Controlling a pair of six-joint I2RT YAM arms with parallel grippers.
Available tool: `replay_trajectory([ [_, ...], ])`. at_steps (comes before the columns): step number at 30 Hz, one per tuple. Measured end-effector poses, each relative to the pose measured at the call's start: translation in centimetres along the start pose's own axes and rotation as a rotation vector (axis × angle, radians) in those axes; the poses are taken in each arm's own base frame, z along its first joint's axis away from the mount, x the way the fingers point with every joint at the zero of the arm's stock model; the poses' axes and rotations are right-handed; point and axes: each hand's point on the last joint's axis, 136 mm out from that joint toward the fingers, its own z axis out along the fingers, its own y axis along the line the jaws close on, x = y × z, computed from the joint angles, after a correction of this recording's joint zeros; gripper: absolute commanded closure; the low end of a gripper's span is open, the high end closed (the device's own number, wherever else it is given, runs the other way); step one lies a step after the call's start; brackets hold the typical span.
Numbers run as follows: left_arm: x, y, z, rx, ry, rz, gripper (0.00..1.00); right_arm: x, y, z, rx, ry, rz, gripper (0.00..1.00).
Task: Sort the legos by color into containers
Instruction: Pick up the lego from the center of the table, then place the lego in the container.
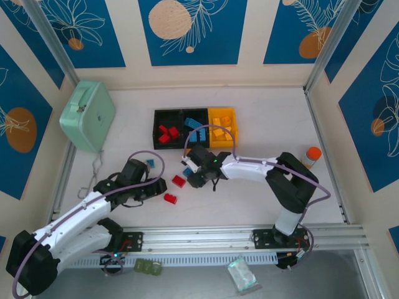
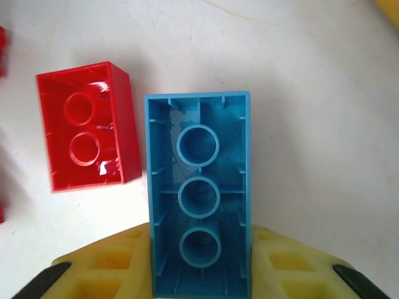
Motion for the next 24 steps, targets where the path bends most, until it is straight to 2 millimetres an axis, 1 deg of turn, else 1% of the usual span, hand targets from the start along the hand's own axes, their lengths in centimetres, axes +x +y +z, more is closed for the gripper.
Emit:
replay_trajectory([
  [3,0.0,-0.3,0.2,0.01,0.006,0.001,0.36,-0.9,-0.6,-2.2,-0.004,-0.045,0.051,0.7],
  [6,-0.3,-0.9,0.5,0.03,0.009,0.007,0.36,-1.7,-1.9,-4.2,-0.006,-0.08,0.129,0.7],
  [11,-1.8,-3.2,0.8,0.075,0.003,0.02,0.36,-3.5,-4.6,-6.4,-0.012,-0.098,0.283,0.7],
  [15,-3.6,-5.5,0.8,0.117,-0.021,0.035,0.36,-6.6,-7.0,-8.3,-0.015,-0.139,0.407,0.7],
  [19,-5.2,-7.4,0.8,0.148,-0.043,0.043,0.36,-9.3,-9.2,-8.8,-0.011,-0.146,0.51,0.7],
  [21,-5.7,-8.0,0.8,0.159,-0.051,0.048,0.36,-10.4,-10.1,-8.5,-0.008,-0.135,0.549,0.7],
  [24,-6.0,-8.5,0.8,0.169,-0.056,0.051,0.36,-11.9,-10.9,-7.7,-0.005,-0.112,0.585,0.7],
])
